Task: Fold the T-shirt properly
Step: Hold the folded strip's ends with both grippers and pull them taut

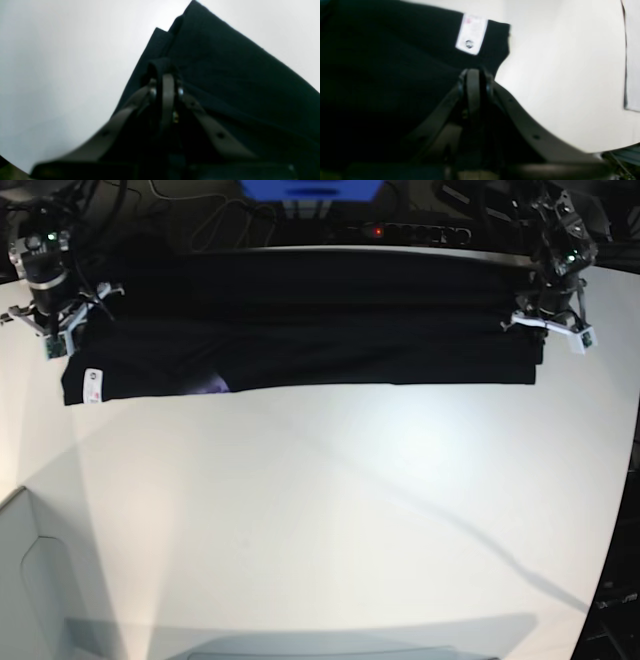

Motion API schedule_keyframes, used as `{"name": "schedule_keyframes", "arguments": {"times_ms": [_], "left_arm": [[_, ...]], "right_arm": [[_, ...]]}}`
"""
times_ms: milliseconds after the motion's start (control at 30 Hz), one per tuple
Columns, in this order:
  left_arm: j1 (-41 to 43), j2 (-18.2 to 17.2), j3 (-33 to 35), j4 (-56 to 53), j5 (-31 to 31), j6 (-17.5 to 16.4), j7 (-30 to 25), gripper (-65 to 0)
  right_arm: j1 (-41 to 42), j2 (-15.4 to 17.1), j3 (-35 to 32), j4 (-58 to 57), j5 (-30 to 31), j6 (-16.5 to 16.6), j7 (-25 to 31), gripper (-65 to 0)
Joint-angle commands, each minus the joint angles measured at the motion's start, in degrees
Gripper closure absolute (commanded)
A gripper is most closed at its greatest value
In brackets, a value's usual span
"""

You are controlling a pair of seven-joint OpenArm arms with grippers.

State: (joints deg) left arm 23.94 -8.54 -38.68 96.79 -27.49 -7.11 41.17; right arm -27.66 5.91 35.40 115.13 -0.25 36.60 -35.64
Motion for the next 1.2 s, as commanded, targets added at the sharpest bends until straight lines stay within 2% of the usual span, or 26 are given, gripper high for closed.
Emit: {"name": "schedule_keyframes", "arguments": {"times_ms": [0, 100, 200, 767, 867, 1000, 1100, 1167], "left_arm": [[0.19, -0.83, -0.66, 1.71, -0.25, 0.21, -1.21, -0.6], [0.54, -0.92, -0.66, 4.44, -0.25, 0.21, -1.21, -0.6], [1.77, -0.92, -0.75, 6.55, -0.25, 0.21, -1.21, -0.6], [4.23, -0.83, -0.75, 7.25, 0.19, 0.21, -1.21, -0.6], [4.93, -0.83, -0.75, 6.90, 0.01, 0.21, -1.21, -0.6], [5.29, -0.83, -0.58, 7.07, 0.10, 0.21, -1.21, -0.6], [6.43, -0.83, -0.49, 7.34, -0.16, 0.21, -1.21, -0.6], [6.52, -0.83, -0.49, 7.34, -0.16, 0.21, -1.21, -0.6]], "right_arm": [[-0.43, -0.86, 1.13, 1.04, -0.06, 2.92, 0.69, 0.0], [-0.78, -3.49, 3.77, 0.96, -0.06, 3.40, 0.69, 0.0], [-2.54, -4.55, 4.03, 1.04, -0.06, 3.40, 1.04, 0.0], [-2.36, -4.55, 4.38, -0.36, -0.06, 3.40, 0.69, 0.0], [-2.71, -4.55, 4.38, -0.45, -0.14, 3.40, 0.69, -7.4], [-2.80, -4.55, 5.17, -0.36, -0.14, 3.40, 0.69, -22.2], [-1.22, -5.43, 10.62, -0.01, -0.06, 3.40, 0.69, -30.2], [0.36, -6.13, 13.35, 0.08, -0.06, 3.40, 0.69, -32.5]]}}
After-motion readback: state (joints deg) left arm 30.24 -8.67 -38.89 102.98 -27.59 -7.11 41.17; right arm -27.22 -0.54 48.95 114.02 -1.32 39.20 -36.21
